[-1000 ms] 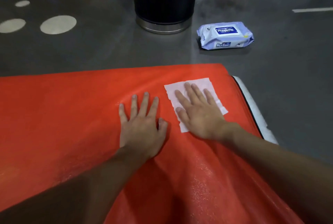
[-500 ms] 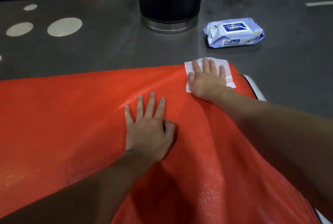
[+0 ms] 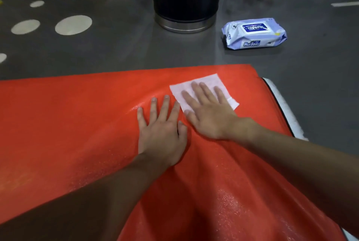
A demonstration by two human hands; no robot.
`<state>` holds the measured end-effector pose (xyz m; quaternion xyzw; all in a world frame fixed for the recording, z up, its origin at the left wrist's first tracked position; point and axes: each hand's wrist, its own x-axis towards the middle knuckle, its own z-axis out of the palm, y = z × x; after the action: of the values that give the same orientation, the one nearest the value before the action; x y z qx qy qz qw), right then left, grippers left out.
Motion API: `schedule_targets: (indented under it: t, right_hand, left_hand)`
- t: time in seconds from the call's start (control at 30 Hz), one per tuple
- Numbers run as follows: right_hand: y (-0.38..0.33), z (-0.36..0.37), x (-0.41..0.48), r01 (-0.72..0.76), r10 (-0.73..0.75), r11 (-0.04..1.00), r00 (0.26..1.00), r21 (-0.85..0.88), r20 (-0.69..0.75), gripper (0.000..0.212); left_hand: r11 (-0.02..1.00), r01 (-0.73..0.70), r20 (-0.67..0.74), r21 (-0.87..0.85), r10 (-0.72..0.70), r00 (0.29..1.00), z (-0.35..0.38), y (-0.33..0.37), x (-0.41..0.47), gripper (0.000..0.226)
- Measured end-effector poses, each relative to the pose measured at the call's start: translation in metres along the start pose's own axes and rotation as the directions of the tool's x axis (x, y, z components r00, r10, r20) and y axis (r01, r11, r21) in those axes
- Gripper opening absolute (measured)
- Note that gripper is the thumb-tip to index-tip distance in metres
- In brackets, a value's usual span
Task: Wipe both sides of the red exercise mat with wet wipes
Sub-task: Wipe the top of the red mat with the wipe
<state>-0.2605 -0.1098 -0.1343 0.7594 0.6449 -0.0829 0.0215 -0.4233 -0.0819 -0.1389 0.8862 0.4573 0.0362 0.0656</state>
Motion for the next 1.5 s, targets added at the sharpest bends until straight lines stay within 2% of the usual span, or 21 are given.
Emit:
schedule_targets:
  t: [0.07,0.17,0.2,0.37,0.4,0.47,0.53,0.63,0.7,0.73,0.8,0.87,0.9,1.03,1.07,1.2,1.23,1.33,1.4,1.43,1.5]
  right_hand:
    - [0.019,-0.003,-0.005,0.01,-0.01,1.0,1.0,0.006,0.004,0.061]
    - [0.038,-0.009,0.005,-0.229,0.226,0.973,0.972,0.038,0.055,0.061]
    - [0.029,-0.008,0.003,-0.241,0.238,0.97,0.969,0.033,0.065,0.062]
    - [-0.001,0.006,-0.053,0.092,-0.093,0.995,0.995,0.031,0.044,0.079]
    - [0.009,0.003,-0.052,0.071,-0.073,0.997,0.996,0.038,0.046,0.076]
    - [0.025,-0.002,-0.045,-0.113,0.112,0.993,0.992,0.017,0.066,0.064]
    - [0.012,0.0,-0.046,-0.216,0.215,0.976,0.974,0.0,0.076,0.063]
    - [-0.031,0.013,-0.085,-0.002,0.001,1.0,0.999,0.023,0.052,0.08]
    - [-0.023,0.014,-0.101,0.076,-0.077,0.997,0.996,0.024,0.055,0.077]
    - [-0.011,0.011,-0.097,0.033,-0.035,0.999,0.998,0.025,0.055,0.071]
    - [0.007,0.005,-0.087,-0.171,0.168,0.985,0.983,0.032,0.075,0.059]
    - [-0.003,0.007,-0.087,-0.283,0.278,0.956,0.958,0.076,0.073,0.058]
    - [-0.017,0.01,-0.093,-0.263,0.258,0.961,0.964,0.09,0.063,0.059]
    - [-0.036,0.017,-0.132,0.028,-0.032,0.998,0.997,0.06,0.068,0.077]
    - [-0.023,0.014,-0.129,0.014,-0.018,0.998,0.998,0.063,0.066,0.075]
    - [-0.01,0.013,-0.116,-0.317,0.311,0.943,0.948,0.096,0.074,0.058]
    - [-0.026,0.017,-0.121,-0.309,0.305,0.946,0.951,0.094,0.056,0.059]
    - [-0.063,0.029,-0.158,0.019,-0.019,0.998,1.0,0.064,-0.002,0.067]
    - [-0.043,0.025,-0.167,0.124,-0.125,0.992,0.992,0.034,0.024,0.074]
    - [-0.027,0.022,-0.162,0.066,-0.067,0.997,0.997,0.025,0.025,0.075]
    - [-0.008,0.019,-0.154,-0.197,0.196,0.98,0.98,0.031,0.037,0.068]
  left_hand:
    - [1.0,-0.002,-0.002,-0.003,0.002,1.0,0.0,0.0,0.0,0.075]
    - [1.0,0.004,-0.022,-0.005,-0.004,1.0,0.001,0.001,0.001,0.074]
    - [1.0,0.006,-0.027,-0.005,-0.007,1.0,0.001,0.001,0.001,0.074]
    - [0.999,0.008,-0.027,-0.032,-0.009,1.0,0.001,0.0,-0.001,0.068]
    - [0.999,0.014,-0.03,-0.039,-0.015,0.999,0.002,-0.001,0.0,0.067]
    - [0.999,0.016,-0.039,-0.042,-0.017,0.999,0.003,0.0,0.0,0.067]
    - [0.999,0.011,-0.043,-0.043,-0.013,0.999,0.003,-0.001,0.0,0.066]
    - [1.0,0.003,-0.007,-0.027,-0.004,1.0,0.002,-0.003,0.0,0.06]
    - [1.0,-0.004,0.046,-0.009,0.004,0.999,0.0,-0.004,0.001,0.059]
    - [1.0,-0.006,0.073,-0.007,0.007,0.997,-0.002,-0.005,0.002,0.059]
    - [1.0,-0.013,0.144,-0.024,0.017,0.989,-0.006,-0.007,0.003,0.059]
    - [0.999,-0.016,0.193,-0.041,0.024,0.981,-0.01,-0.008,-0.001,0.059]
    - [0.999,-0.011,0.201,-0.04,0.019,0.979,-0.011,-0.008,-0.007,0.059]
    - [0.999,-0.029,0.236,-0.016,0.032,0.971,-0.014,-0.006,-0.059,0.059]
    - [0.999,-0.052,0.244,-0.007,0.052,0.968,-0.015,-0.006,-0.072,0.06]
    - [0.995,-0.088,0.197,0.048,0.077,0.977,-0.009,-0.008,-0.097,0.061]
    - [0.995,-0.08,0.164,0.067,0.068,0.984,-0.006,-0.007,-0.098,0.063]
    - [0.991,-0.096,0.172,0.096,0.079,0.982,-0.006,-0.007,-0.095,0.064]
    - [0.993,-0.093,0.211,0.072,0.076,0.974,-0.009,-0.008,-0.096,0.061]
    - [0.996,-0.076,0.227,0.049,0.063,0.972,-0.011,-0.007,-0.096,0.06]
    - [0.999,-0.031,0.251,0.021,0.025,0.968,-0.011,-0.003,-0.101,0.06]
